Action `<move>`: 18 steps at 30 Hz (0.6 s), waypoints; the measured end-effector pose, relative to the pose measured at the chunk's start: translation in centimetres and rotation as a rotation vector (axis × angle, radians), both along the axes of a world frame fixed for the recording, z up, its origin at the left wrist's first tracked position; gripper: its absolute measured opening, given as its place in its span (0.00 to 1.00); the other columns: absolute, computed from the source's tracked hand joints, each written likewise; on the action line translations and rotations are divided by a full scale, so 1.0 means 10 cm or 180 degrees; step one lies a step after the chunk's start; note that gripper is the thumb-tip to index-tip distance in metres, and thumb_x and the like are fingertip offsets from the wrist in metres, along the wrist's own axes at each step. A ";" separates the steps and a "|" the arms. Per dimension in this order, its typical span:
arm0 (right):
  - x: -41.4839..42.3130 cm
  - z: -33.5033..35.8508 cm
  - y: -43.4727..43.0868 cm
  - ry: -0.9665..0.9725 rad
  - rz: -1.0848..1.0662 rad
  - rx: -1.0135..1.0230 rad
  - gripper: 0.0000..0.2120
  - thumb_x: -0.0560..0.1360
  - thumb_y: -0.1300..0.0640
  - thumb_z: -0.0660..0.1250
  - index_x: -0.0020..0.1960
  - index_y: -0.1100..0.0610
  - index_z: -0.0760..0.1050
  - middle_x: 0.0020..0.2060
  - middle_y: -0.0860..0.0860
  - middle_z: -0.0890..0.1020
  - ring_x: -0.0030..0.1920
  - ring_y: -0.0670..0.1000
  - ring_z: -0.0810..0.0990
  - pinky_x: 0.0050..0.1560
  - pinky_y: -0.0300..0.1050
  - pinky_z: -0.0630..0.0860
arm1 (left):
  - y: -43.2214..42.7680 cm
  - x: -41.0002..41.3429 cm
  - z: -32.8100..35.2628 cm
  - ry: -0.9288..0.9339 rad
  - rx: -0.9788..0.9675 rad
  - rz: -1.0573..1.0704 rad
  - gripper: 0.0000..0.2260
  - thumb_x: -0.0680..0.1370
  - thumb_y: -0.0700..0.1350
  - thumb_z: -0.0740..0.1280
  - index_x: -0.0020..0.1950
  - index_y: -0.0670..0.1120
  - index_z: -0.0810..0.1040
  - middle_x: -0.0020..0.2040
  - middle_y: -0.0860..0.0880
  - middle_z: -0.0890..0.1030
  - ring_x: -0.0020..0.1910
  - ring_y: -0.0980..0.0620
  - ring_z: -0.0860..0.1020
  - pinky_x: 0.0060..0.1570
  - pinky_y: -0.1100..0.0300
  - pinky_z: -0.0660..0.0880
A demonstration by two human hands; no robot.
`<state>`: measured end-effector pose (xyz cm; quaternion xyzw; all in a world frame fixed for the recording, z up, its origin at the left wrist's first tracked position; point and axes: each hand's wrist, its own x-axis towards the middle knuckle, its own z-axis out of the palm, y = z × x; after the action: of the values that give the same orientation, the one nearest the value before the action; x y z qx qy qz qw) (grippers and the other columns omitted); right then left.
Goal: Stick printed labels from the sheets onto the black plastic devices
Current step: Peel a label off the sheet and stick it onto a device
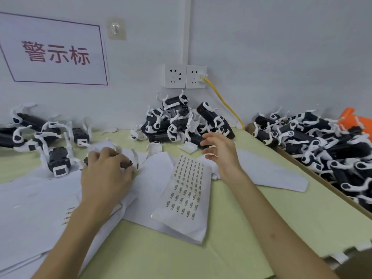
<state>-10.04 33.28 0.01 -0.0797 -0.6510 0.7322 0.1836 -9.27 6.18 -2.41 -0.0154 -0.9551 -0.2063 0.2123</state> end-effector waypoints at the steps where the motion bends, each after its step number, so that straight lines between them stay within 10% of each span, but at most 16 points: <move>1: 0.01 -0.01 -0.05 0.0023 0.0078 0.0146 0.11 0.80 0.66 0.61 0.48 0.57 0.81 0.37 0.51 0.83 0.30 0.47 0.79 0.33 0.38 0.74 | -0.01 -0.01 -0.01 0.0077 0.0062 -0.0041 0.08 0.80 0.47 0.70 0.45 0.48 0.87 0.59 0.46 0.79 0.59 0.39 0.68 0.49 0.47 0.72; 8: 0.09 -0.07 -0.30 0.0069 0.0488 0.0679 0.11 0.79 0.66 0.62 0.44 0.58 0.82 0.33 0.50 0.83 0.31 0.49 0.78 0.34 0.38 0.73 | -0.03 -0.05 0.05 0.0417 0.0858 -0.0384 0.22 0.82 0.51 0.68 0.27 0.50 0.76 0.48 0.45 0.79 0.51 0.42 0.75 0.49 0.50 0.71; 18: 0.23 -0.09 -0.47 0.1309 0.0548 0.1577 0.08 0.76 0.62 0.67 0.52 0.53 0.82 0.41 0.46 0.84 0.36 0.45 0.80 0.39 0.38 0.76 | 0.04 0.02 0.15 0.1417 0.2691 -0.0408 0.22 0.82 0.55 0.67 0.30 0.48 0.80 0.40 0.58 0.81 0.50 0.61 0.78 0.50 0.63 0.71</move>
<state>-7.74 28.57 -0.88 0.1721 -0.7629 0.5653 0.2624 -9.09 6.55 -0.91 -0.0304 -0.7159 -0.5808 0.3862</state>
